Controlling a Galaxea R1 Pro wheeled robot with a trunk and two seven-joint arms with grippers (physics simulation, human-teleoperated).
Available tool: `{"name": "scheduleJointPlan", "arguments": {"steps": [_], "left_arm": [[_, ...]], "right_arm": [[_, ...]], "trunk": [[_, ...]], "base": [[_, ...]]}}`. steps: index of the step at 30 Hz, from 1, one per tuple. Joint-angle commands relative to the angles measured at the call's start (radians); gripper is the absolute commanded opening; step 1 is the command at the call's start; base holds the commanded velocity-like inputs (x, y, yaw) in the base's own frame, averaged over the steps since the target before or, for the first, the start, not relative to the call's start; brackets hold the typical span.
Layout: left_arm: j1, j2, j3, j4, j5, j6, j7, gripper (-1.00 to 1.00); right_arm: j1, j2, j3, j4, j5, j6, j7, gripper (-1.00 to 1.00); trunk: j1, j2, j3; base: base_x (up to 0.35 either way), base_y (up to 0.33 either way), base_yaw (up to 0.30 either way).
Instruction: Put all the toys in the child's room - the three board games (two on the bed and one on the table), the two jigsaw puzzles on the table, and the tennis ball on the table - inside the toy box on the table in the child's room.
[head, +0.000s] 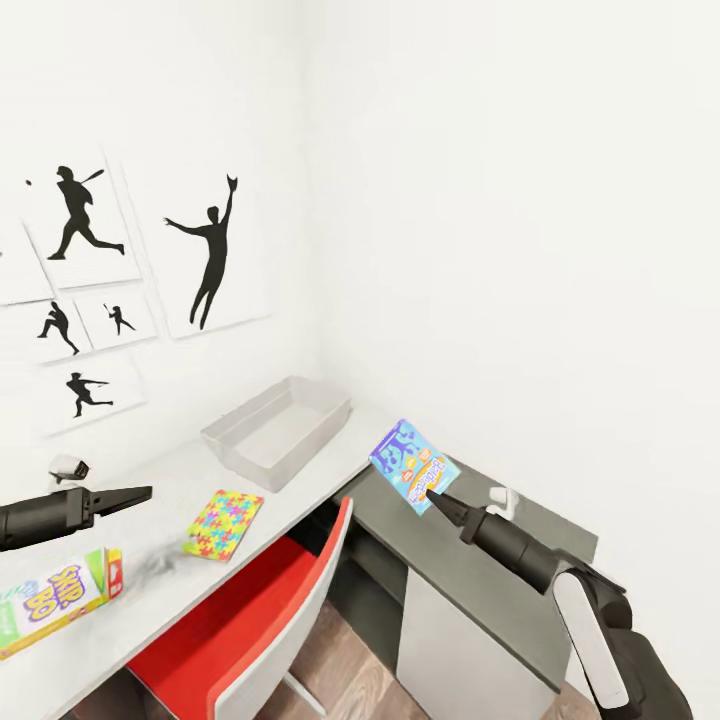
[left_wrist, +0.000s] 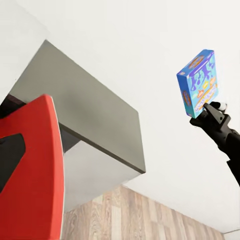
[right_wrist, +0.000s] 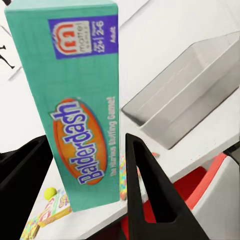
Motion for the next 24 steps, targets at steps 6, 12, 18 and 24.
{"name": "scheduleJointPlan", "arguments": {"steps": [6, 12, 18, 24], "left_arm": [[-0.001, 0.0, 0.0, 0.001, -0.001, 0.011, -0.005, 1.0], [-0.001, 0.0, 0.0, 0.001, -0.001, 0.011, -0.005, 1.0], [-0.001, 0.0, 0.0, 0.001, 0.0, 0.011, -0.005, 1.0], [-0.001, 0.0, 0.0, 0.001, 0.001, 0.011, -0.005, 1.0]], "right_arm": [[-0.001, 0.0, -0.001, -0.001, -0.009, 0.008, 0.001, -1.0], [-0.001, 0.0, -0.001, -0.001, -0.009, 0.008, 0.001, -1.0], [-0.001, 0.0, -0.001, -0.001, -0.009, 0.008, 0.001, -1.0], [-0.001, 0.0, -0.001, -0.002, -0.009, 0.008, 0.001, -1.0]], "trunk": [[0.001, -0.002, -0.004], [0.001, -0.002, -0.006], [0.001, -0.002, -0.007], [0.001, -0.002, -0.009]], "base": [[0.259, 0.19, 0.289], [0.294, 0.054, 0.289], [0.201, -0.11, 0.289], [0.062, -0.052, 0.289]]}}
